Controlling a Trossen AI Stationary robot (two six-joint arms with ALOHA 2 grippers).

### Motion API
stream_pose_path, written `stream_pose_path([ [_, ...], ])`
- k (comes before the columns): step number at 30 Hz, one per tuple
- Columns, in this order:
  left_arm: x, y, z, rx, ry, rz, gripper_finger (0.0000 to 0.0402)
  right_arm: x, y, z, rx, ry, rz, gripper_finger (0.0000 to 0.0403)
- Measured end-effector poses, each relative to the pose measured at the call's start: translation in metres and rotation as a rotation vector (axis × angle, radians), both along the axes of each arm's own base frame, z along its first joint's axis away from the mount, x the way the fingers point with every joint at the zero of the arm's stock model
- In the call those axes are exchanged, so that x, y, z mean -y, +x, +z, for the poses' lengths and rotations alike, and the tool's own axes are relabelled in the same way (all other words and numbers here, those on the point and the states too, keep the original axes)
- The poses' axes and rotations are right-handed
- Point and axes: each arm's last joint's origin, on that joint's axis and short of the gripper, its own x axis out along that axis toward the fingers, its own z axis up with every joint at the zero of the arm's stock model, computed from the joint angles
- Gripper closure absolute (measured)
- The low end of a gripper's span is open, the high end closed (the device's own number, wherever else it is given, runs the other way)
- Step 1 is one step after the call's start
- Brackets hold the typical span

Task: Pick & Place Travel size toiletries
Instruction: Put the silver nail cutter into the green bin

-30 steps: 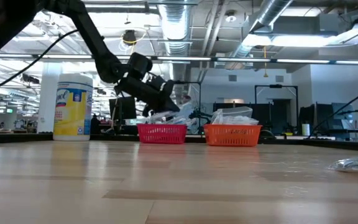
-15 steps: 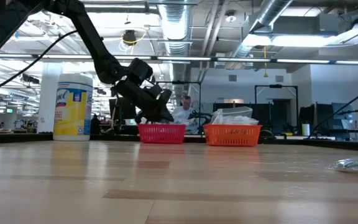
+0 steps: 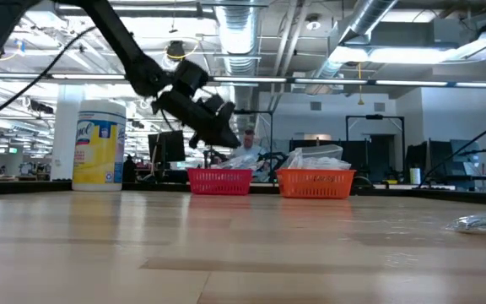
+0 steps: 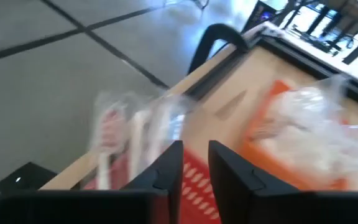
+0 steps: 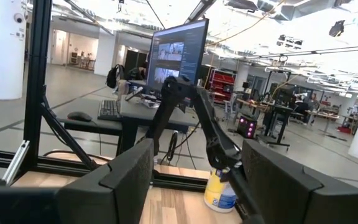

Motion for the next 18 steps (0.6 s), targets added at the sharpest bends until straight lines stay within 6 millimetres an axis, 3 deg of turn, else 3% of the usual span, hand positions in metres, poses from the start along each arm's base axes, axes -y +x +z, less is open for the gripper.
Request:
stream_pose_path([
  [7,0.035,0.003,0.043,0.003,0.033,-0.087,0.0387,0.000,0.000,0.000,0.001,0.001,0.000,0.0163],
  [18,0.140,0.032,0.077,-0.016,0.120,-0.417,0.0401,0.000,0.000,0.000,-0.001,0.050,0.009,0.0163],
])
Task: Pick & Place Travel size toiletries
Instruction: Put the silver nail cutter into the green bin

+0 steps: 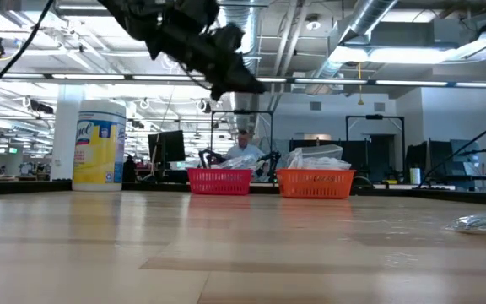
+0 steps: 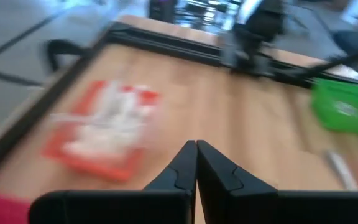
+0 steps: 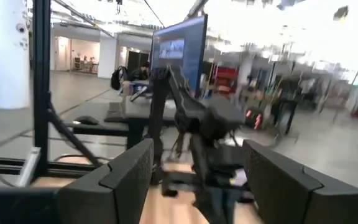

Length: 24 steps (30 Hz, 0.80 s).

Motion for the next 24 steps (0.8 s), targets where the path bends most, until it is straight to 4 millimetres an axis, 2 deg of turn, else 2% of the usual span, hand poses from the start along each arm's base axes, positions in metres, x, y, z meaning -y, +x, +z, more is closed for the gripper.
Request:
stream_pose_path([
  [6,0.058,0.016,-0.005,-0.017,0.000,-0.161,0.0401,0.000,0.001,-0.010,-0.090,0.112,0.014,0.0163],
  [13,0.119,0.013,-0.020,-0.067,0.068,-0.197,0.0401,-0.001,0.003,-0.030,-0.291,0.196,0.008,0.0163],
  [18,0.147,0.005,-0.033,-0.091,0.114,-0.173,0.0401,-0.010,0.010,-0.061,-0.581,0.268,0.011,0.0163],
  [24,0.164,-0.003,-0.043,-0.071,0.106,-0.144,0.0401,-0.032,0.026,-0.091,-0.816,0.346,0.027,0.0163],
])
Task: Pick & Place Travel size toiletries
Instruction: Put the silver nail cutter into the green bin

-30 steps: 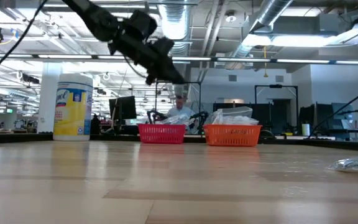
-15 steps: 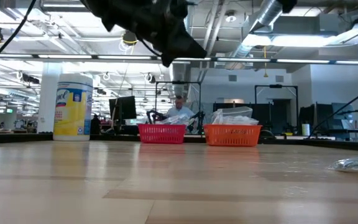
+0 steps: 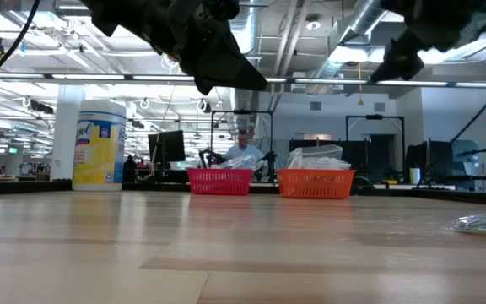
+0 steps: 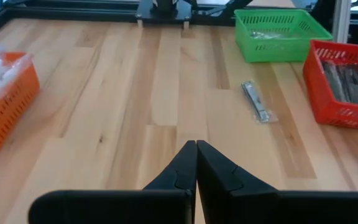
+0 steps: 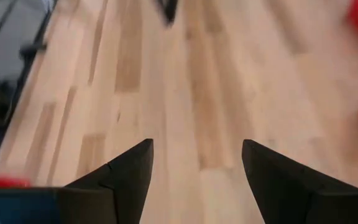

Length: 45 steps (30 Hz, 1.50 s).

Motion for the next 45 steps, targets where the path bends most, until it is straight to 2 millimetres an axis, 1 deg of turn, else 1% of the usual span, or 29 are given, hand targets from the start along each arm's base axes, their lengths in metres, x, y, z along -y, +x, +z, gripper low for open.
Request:
stream_pose_path([
  [6,0.010,-0.006,-0.008,0.052,-0.017,-0.026,0.0401,-0.035,0.016,-0.033,-0.178,-0.047,0.139,0.0163],
  [10,0.014,-0.009,-0.011,0.067,-0.028,-0.036,0.0401,-0.055,0.020,-0.054,-0.284,-0.037,0.164,0.0163],
  [15,0.014,-0.012,-0.016,0.064,-0.044,-0.029,0.0401,-0.077,0.019,-0.068,-0.343,0.001,0.199,0.0163],
  [21,0.013,-0.015,-0.020,0.100,-0.066,-0.022,0.0401,-0.092,0.021,-0.083,-0.376,0.015,0.204,0.0163],
  [25,0.013,-0.016,-0.021,0.117,-0.088,-0.014,0.0401,-0.098,0.025,-0.096,-0.411,-0.007,0.211,0.0163],
  [33,0.013,-0.016,-0.020,0.122,-0.091,-0.014,0.0401,-0.100,0.029,-0.126,-0.530,-0.055,0.177,0.0163],
  [39,0.013,-0.016,-0.020,0.127,-0.092,-0.014,0.0401,-0.101,0.030,-0.135,-0.568,-0.075,0.129,0.0163],
  [42,0.013,-0.016,-0.020,0.127,-0.091,-0.015,0.0401,-0.097,0.033,-0.135,-0.584,-0.092,0.068,0.0166],
  [45,0.013,-0.016,-0.020,0.127,-0.090,-0.015,0.0401,-0.089,0.037,-0.134,-0.588,-0.107,0.018,0.0180],
])
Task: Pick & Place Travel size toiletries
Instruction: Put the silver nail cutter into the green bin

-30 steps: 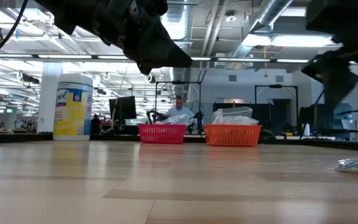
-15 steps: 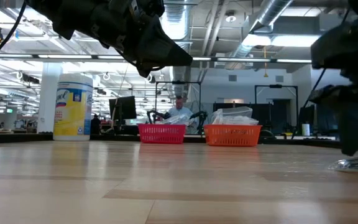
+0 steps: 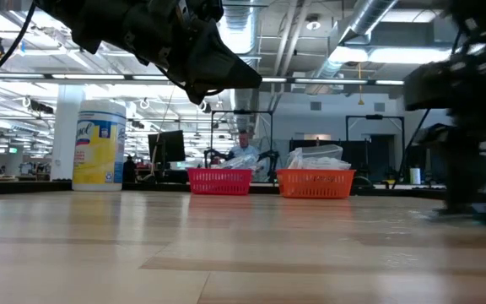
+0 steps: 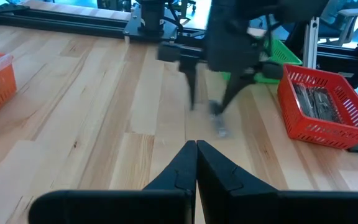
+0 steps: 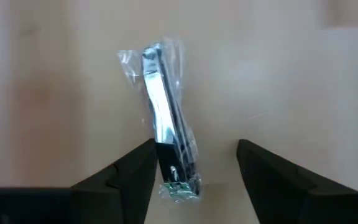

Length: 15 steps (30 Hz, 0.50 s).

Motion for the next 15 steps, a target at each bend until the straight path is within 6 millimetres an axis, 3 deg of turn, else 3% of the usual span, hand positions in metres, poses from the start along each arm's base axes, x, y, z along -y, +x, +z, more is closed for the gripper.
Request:
stream_pose_path([
  [5,0.000,0.000,0.000,0.000,0.002,-0.001,0.0401,0.013,0.006,0.000,0.003,-0.035,-0.045,0.0239],
  [12,0.000,0.000,0.000,0.000,0.002,-0.002,0.0401,0.024,0.010,-0.001,0.000,-0.051,-0.066,0.0367],
  [15,0.000,0.000,0.000,0.000,0.013,-0.009,0.0401,0.024,0.011,0.000,-0.001,-0.049,-0.062,0.0367],
])
